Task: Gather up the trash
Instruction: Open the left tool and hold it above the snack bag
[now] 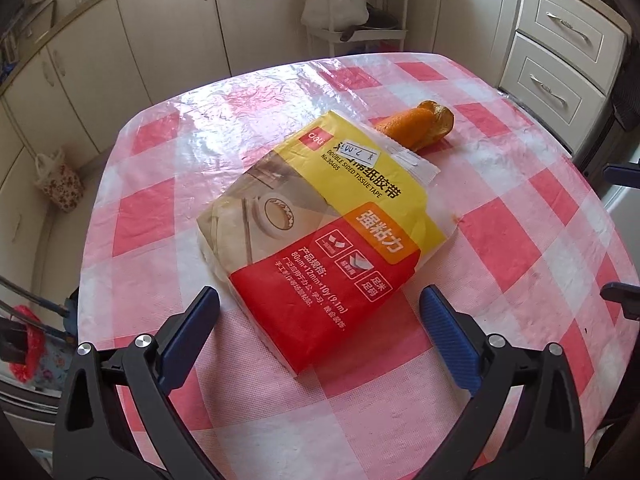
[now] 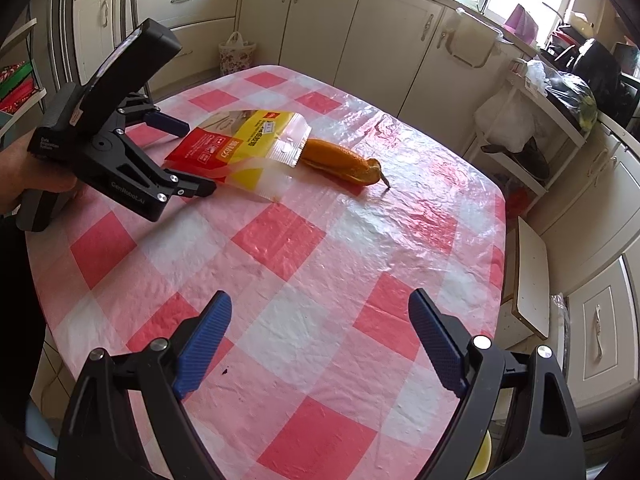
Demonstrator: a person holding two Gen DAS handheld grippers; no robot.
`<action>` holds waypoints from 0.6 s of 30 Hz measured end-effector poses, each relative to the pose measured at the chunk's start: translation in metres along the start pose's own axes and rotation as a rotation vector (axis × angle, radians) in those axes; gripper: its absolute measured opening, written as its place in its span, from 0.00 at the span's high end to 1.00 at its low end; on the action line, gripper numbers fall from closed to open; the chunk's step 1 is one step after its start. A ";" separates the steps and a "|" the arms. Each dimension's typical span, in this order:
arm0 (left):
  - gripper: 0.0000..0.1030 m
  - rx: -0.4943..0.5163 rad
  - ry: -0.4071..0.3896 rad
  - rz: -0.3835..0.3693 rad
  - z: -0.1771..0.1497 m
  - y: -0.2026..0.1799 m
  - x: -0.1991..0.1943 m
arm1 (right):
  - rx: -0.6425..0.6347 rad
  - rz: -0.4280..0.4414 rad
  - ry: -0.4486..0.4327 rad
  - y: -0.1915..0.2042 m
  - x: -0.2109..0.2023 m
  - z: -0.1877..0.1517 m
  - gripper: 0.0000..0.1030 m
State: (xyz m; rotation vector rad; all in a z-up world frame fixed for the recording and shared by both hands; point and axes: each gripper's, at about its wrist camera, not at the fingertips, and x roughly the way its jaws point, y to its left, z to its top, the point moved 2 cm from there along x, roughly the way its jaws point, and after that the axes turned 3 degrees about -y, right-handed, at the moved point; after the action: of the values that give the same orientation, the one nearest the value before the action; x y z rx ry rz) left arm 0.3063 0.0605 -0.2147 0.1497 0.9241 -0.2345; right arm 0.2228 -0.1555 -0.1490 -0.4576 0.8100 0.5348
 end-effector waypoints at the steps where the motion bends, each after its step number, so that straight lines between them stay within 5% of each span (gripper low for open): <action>1: 0.06 0.001 0.000 0.001 0.000 0.000 0.000 | -0.002 0.001 0.001 0.001 0.001 0.000 0.16; 18: 0.06 -0.001 0.001 0.000 0.000 0.001 0.000 | -0.013 -0.022 0.006 -0.003 0.003 -0.002 0.12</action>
State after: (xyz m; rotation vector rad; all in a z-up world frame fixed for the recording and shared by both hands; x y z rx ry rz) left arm 0.3064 0.0613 -0.2142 0.1489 0.9250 -0.2341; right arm 0.2256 -0.1585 -0.1517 -0.4800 0.8067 0.5183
